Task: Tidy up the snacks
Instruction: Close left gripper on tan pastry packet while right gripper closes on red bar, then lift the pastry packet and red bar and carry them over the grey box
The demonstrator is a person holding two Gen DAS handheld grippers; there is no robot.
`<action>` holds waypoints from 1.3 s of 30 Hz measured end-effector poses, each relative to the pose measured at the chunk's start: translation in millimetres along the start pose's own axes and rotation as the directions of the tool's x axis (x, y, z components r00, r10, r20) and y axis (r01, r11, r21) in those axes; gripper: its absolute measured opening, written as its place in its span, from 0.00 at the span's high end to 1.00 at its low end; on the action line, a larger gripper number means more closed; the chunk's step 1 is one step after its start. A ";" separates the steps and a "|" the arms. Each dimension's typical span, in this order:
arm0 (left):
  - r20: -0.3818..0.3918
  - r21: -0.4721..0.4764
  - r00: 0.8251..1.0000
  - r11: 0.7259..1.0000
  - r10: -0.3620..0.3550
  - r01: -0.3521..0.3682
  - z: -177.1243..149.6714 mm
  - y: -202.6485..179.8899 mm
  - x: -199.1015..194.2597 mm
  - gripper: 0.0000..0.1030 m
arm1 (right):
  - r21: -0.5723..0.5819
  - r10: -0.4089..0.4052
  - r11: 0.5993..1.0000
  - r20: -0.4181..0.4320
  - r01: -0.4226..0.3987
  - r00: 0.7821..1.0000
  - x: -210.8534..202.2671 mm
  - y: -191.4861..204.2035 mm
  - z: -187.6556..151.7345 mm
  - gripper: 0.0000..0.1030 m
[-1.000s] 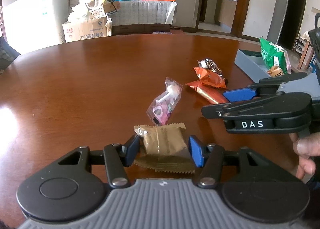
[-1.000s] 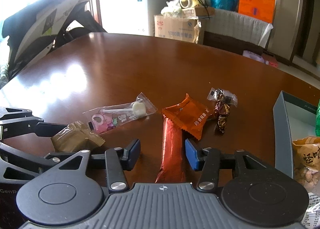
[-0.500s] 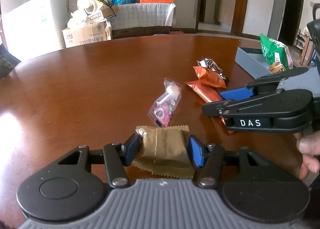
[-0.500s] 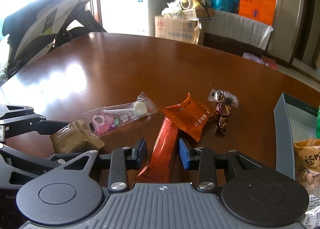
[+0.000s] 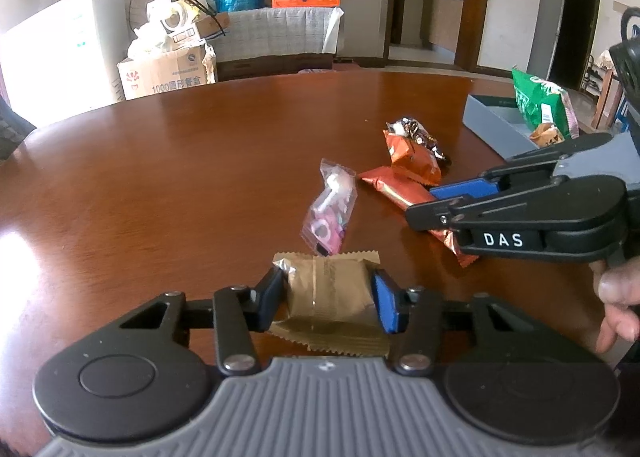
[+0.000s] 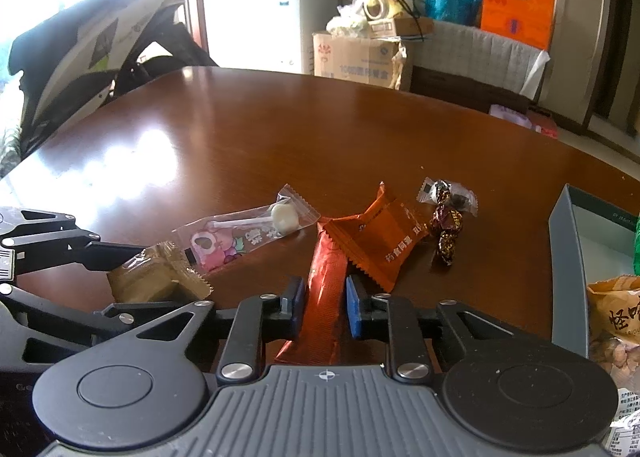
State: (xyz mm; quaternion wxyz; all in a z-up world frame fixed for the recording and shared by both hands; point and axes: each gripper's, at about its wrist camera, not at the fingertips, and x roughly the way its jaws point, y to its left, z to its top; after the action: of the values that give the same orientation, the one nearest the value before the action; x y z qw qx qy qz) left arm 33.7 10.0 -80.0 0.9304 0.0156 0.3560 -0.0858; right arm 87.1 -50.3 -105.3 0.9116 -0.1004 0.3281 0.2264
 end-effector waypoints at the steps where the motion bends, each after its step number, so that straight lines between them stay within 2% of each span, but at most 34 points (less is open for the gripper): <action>1: 0.007 0.001 1.000 1.000 0.007 -0.007 0.2 0.2 -1.1 0.55 | 0.002 0.004 1.000 0.004 -0.004 1.000 -1.7 -0.7 0.0 0.77; 15: 0.084 -0.043 0.994 0.997 0.065 -0.062 4.9 11.3 -14.9 0.57 | 0.027 0.084 0.996 0.080 -0.086 0.993 -25.1 -2.2 7.3 0.77; 30: 0.114 -0.064 0.992 0.997 0.046 -0.039 11.1 7.4 -25.2 0.57 | 0.044 0.059 0.997 0.108 -0.064 0.992 -41.4 -6.9 10.0 0.77; 39: 0.136 -0.039 0.991 0.999 0.002 0.003 28.0 -24.9 -22.6 0.57 | 0.067 0.028 0.997 0.139 -0.038 0.990 -60.7 -23.2 9.5 0.77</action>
State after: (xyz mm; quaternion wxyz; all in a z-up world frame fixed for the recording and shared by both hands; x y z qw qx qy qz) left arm 31.5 -13.7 -43.2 0.9525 -0.0085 0.2936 -0.0800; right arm 62.0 -88.6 -58.1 0.9312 -0.0474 0.2736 0.2362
